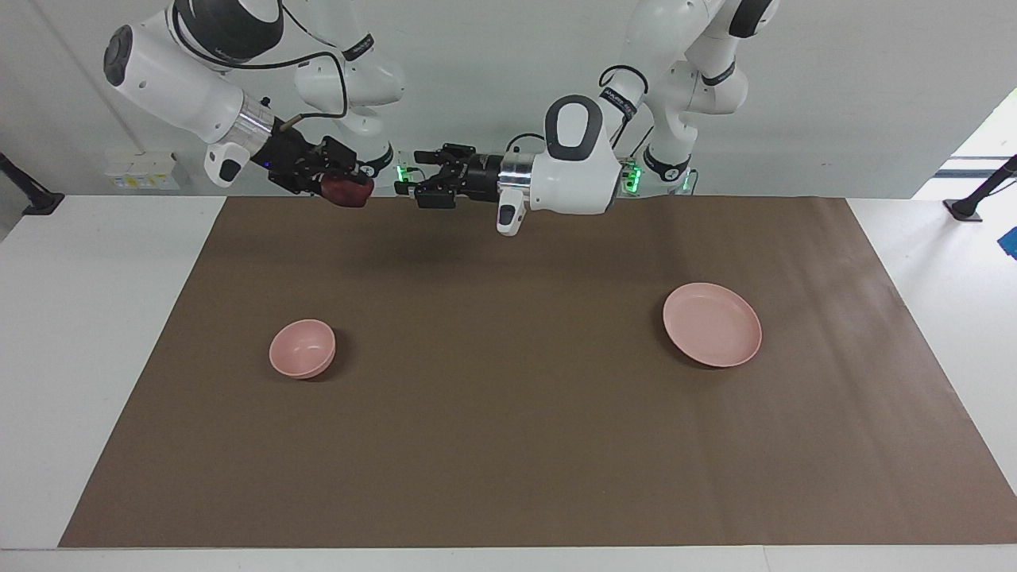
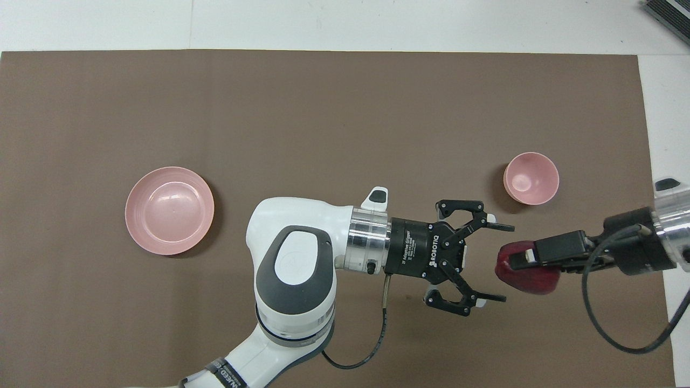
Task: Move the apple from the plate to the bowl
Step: 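Open the left gripper while the right gripper pulls the apple away, then move the apple over the pink bowl while the left gripper withdraws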
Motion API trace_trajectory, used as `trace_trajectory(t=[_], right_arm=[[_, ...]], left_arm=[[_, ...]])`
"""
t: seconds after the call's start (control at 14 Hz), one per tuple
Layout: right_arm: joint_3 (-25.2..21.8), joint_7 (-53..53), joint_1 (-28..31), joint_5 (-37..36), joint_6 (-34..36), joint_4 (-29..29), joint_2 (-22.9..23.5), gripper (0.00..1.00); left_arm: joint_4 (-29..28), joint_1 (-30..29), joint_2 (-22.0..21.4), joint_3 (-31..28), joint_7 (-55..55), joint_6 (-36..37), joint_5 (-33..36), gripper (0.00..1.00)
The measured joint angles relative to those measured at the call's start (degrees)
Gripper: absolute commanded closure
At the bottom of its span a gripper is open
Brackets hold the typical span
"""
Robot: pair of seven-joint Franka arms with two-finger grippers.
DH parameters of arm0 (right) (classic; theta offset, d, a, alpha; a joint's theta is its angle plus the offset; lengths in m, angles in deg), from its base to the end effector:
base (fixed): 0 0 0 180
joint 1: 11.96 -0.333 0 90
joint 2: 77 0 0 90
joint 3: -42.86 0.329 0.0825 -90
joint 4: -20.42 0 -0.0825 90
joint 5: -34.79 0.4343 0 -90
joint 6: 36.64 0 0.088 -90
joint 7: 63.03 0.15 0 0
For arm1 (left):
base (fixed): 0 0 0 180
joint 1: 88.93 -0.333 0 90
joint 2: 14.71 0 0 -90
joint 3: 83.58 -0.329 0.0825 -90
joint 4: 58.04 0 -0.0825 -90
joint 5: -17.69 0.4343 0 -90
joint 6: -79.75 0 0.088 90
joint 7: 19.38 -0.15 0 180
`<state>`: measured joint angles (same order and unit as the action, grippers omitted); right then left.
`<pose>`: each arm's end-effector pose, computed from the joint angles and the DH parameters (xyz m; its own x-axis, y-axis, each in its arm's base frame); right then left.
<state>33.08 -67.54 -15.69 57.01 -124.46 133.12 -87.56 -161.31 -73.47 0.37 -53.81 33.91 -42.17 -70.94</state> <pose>0.5164 -0.0004 0.5053 0.9767 -0.0064 -0.2145 -0.0973 -0.9040 -0.4163 0.4673 -0.5490 0.4543 0.2199 0.0805 -0.9722 0.9347 -0.3028 0.1864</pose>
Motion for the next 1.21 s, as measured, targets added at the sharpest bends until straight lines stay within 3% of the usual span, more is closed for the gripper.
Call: trace_trajectory(t=[0.36,0.64,0.93,1.21], right_arm=[[0.18,-2.69,0.05,-13.46,-10.67,-0.71,5.11,1.0],[0.68,-2.85,-0.61,-23.35,-21.29,-0.84,11.94,1.0],[1.06,-3.03,-2.87,-32.4,-23.8,-1.14,16.45,1.0],[1.09,-3.03,-4.07,-35.24,-26.18,-1.99,19.35,1.0]], left_arm=[[-0.33,-5.51,0.2,-0.14,0.24,5.12,16.21,0.0],[-0.35,-10.15,0.45,-0.52,0.25,11.7,35.29,0.0],[-0.16,-14.49,0.6,-0.93,-1.85,15.86,51.58,0.0],[-0.14,-18.8,1.09,-1.1,-12.09,19.82,62.18,0.0]])
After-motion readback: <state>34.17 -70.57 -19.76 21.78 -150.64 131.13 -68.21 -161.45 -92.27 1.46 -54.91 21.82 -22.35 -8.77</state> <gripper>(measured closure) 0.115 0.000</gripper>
